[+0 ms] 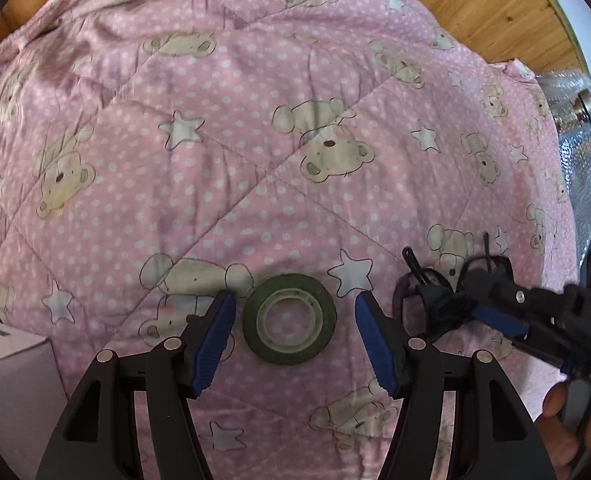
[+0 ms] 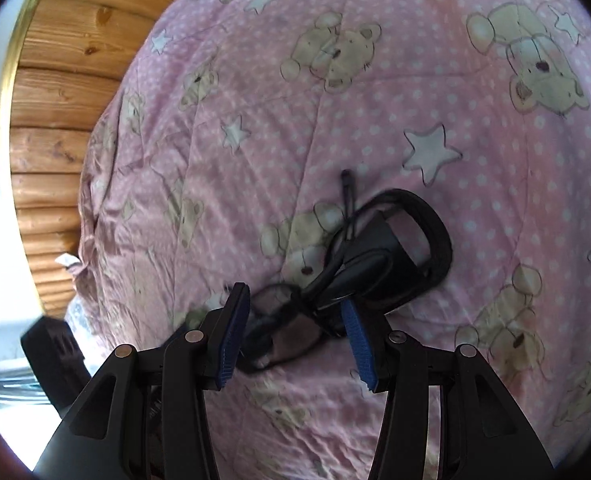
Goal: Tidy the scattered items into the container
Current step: 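Grasp the green tape roll with the left gripper while the right gripper grasps the black glasses, then carry the tape roll and glasses over the white box with both grippers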
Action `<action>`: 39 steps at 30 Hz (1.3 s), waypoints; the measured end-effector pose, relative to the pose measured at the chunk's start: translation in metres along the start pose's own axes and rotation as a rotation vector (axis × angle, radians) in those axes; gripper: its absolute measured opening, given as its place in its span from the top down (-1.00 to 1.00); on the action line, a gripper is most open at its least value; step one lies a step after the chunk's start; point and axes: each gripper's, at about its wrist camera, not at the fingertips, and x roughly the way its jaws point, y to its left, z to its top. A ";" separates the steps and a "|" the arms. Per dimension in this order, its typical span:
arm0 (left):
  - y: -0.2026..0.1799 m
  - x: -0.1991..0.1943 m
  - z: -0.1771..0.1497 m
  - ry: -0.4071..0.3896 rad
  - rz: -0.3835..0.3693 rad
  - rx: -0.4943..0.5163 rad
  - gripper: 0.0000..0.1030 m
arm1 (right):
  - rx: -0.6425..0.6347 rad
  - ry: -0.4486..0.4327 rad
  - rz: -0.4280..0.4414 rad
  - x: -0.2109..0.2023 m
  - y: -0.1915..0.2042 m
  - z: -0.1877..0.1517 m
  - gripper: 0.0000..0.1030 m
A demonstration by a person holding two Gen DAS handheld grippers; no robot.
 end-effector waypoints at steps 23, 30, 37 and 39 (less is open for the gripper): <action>0.008 -0.079 -0.031 -0.124 -0.090 -0.056 0.06 | -0.206 -0.047 -0.007 -0.033 0.037 -0.029 0.66; 0.010 -0.111 -0.049 -0.161 -0.098 -0.064 0.06 | -0.263 -0.047 0.001 -0.054 0.053 -0.054 0.66; 0.020 -0.142 -0.075 -0.196 -0.101 -0.088 0.06 | -0.325 -0.026 -0.004 -0.067 0.067 -0.091 0.66; 0.022 -0.151 -0.083 -0.209 -0.105 -0.095 0.06 | -0.343 -0.020 -0.007 -0.069 0.070 -0.103 0.66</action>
